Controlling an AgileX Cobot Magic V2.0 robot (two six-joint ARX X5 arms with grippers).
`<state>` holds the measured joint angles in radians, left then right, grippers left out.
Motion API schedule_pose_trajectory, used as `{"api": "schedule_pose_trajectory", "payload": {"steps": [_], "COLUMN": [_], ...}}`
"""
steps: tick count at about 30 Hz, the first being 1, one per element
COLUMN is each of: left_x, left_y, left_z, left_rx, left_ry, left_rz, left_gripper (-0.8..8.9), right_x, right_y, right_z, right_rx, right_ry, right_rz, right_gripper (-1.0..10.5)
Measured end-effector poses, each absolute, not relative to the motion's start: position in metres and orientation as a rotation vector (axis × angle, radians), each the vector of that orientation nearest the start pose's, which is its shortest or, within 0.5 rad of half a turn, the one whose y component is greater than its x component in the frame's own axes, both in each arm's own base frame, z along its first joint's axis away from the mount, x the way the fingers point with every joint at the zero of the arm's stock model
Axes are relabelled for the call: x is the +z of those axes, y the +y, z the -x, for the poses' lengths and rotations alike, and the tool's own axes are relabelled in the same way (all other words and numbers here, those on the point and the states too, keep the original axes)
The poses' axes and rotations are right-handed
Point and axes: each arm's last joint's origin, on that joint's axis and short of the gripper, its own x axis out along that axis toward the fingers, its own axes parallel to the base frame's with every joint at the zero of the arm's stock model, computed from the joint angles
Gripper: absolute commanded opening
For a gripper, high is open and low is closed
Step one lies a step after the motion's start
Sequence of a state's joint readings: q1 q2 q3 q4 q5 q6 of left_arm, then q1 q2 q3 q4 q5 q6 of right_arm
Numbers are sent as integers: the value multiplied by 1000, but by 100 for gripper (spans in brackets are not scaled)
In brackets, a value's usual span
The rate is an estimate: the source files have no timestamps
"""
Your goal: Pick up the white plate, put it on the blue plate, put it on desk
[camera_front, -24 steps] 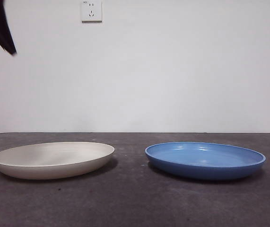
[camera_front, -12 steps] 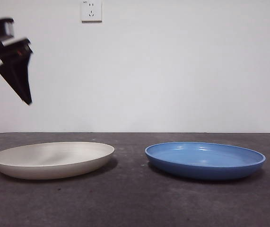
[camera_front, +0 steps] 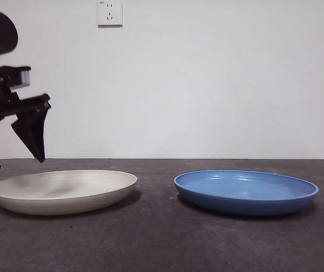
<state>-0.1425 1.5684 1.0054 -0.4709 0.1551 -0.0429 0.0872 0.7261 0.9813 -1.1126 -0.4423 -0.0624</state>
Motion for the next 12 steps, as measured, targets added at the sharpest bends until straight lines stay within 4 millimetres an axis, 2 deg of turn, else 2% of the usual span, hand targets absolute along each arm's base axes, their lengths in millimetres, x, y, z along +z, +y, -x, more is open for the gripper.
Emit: {"api": "schedule_pose_trajectory", "payload": {"steps": [12], "left_x": [186], "left_y": [-50], "left_z": [-314], "left_rx": [-246], "left_ry": [1070], "left_rz": [45], "left_gripper": [433], "right_x": [328], "right_y": [22], "right_z": [-105], "right_rx": [523], "right_ry": [835], "right_rz": [-95], "right_gripper": [425]}}
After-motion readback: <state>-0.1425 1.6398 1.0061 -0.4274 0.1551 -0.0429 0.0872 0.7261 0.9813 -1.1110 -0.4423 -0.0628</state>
